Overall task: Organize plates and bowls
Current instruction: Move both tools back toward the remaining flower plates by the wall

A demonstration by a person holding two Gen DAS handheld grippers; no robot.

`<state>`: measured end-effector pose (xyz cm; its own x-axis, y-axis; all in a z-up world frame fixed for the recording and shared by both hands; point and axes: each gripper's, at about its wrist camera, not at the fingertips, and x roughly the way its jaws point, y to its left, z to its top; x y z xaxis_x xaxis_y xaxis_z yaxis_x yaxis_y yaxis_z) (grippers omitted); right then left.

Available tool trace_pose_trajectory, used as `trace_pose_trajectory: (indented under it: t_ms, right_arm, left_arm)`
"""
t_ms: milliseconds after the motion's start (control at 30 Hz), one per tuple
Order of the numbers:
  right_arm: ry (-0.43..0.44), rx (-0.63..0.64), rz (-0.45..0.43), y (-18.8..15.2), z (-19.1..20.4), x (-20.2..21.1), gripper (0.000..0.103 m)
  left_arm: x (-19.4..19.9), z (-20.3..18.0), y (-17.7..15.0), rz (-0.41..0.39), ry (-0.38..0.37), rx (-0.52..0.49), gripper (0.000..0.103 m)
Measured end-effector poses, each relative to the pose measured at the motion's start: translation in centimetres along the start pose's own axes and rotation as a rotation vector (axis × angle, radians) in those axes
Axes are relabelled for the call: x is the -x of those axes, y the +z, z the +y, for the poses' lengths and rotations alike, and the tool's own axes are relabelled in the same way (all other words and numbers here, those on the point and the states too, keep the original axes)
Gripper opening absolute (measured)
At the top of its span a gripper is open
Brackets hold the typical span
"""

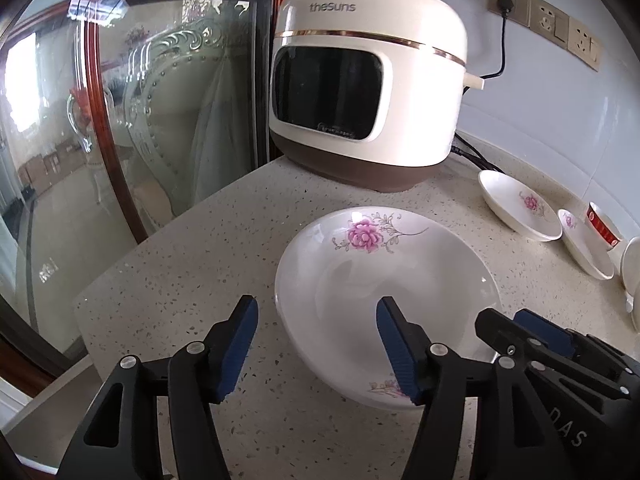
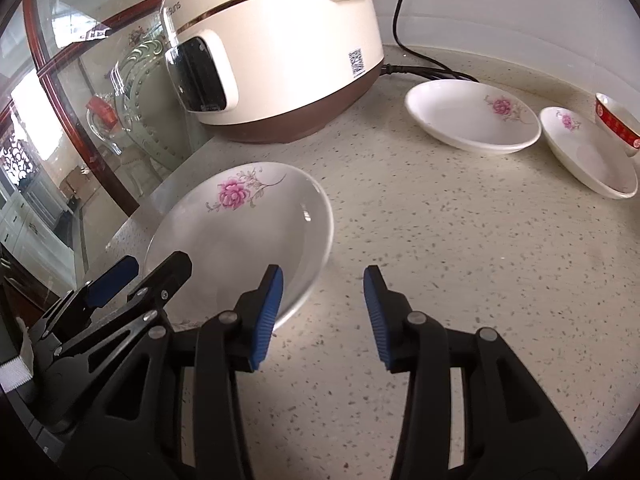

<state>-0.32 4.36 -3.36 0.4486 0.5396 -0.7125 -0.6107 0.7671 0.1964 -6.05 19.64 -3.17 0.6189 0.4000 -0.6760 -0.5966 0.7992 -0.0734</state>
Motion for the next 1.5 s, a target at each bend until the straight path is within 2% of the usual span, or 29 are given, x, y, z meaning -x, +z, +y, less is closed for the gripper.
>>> trace_pose_trajectory:
  t_ms: [367,633,833,1000,1233,1367,1500]
  right_arm:
    - [-0.017,-0.036,-0.029,0.0,-1.9,2.2,0.054]
    - [-0.044,-0.065,-0.052,0.3,-4.6,3.7,0.059]
    - [-0.063,-0.095,-0.044,0.4,-6.8,4.6,0.060]
    - [-0.089,-0.114,-0.057,1.2,-9.2,6.9,0.070]
    - [-0.179,-0.124,-0.147,4.8,-13.0,10.9,0.078]
    - [-0.240,-0.087,-0.159,8.1,-14.8,10.9,0.081]
    - [-0.230,-0.037,-0.157,11.4,-16.3,9.2,0.081]
  left_arm:
    - [1.7,-2.2,-0.1,-0.033,0.015,-0.043,0.068]
    - [1.9,-4.6,0.2,-0.042,-0.007,-0.086,0.069]
    - [1.9,-6.9,0.5,-0.043,-0.038,-0.123,0.071]
    - [2.2,-9.1,1.2,-0.060,-0.101,-0.144,0.076]
    - [3.3,-13.0,4.0,-0.108,-0.222,-0.146,0.080]
    - [2.4,-14.5,6.6,-0.120,-0.268,-0.079,0.082]
    - [-1.2,-15.6,8.3,-0.056,-0.283,0.046,0.082]
